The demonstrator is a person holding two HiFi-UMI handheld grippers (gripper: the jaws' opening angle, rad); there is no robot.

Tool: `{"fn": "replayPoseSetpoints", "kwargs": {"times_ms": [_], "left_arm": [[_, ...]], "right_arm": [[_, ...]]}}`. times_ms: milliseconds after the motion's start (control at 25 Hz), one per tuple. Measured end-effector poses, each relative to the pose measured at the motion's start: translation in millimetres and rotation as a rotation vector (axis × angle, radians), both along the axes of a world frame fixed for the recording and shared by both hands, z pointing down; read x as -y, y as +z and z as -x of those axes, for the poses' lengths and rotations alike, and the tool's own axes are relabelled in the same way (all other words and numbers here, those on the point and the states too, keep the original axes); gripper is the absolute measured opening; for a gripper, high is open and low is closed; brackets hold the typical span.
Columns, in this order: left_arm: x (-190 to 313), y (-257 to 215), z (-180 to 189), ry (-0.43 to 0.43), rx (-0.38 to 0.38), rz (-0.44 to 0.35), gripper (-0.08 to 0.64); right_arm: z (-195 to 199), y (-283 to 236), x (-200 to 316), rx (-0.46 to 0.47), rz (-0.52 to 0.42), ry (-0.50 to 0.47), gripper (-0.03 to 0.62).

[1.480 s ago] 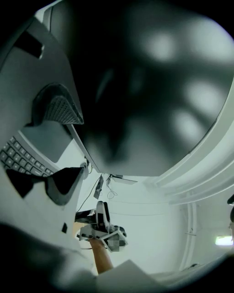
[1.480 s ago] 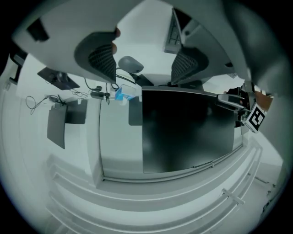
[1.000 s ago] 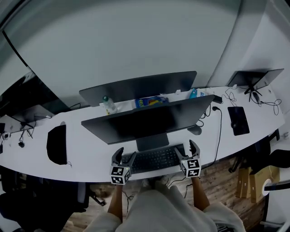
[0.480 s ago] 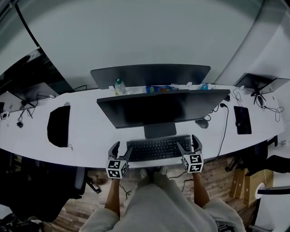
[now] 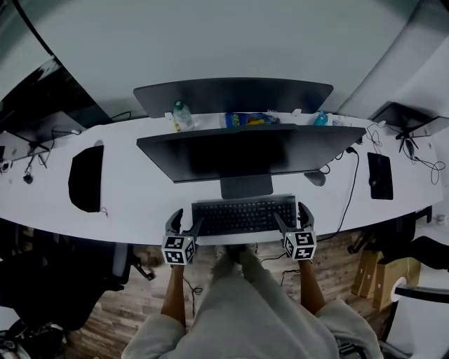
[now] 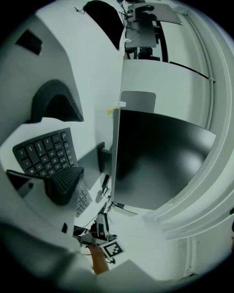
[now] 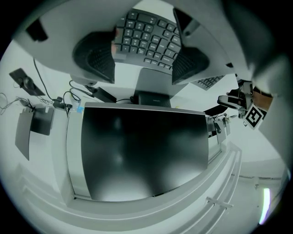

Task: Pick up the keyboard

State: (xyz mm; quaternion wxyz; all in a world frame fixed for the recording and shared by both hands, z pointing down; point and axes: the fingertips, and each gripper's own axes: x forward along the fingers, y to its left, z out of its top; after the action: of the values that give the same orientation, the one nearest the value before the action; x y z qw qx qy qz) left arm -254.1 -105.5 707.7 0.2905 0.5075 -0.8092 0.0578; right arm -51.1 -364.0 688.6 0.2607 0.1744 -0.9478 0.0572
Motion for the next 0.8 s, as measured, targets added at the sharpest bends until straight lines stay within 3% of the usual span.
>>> {"fn": "replayPoseSetpoints", "kwargs": {"times_ms": [320,800], "left_arm": [[4.8,40.1,5.2,-0.051,-0.078,0.058,0.296],[28.2,77.2,12.2,-0.096,-0.191,0.071,0.302]], "right_arm": [[-2.4,25.9,17.9,-0.044,0.036,-0.014,0.374],[-7.4,46.8,31.0,-0.081,0.073,-0.013,0.374]]}}
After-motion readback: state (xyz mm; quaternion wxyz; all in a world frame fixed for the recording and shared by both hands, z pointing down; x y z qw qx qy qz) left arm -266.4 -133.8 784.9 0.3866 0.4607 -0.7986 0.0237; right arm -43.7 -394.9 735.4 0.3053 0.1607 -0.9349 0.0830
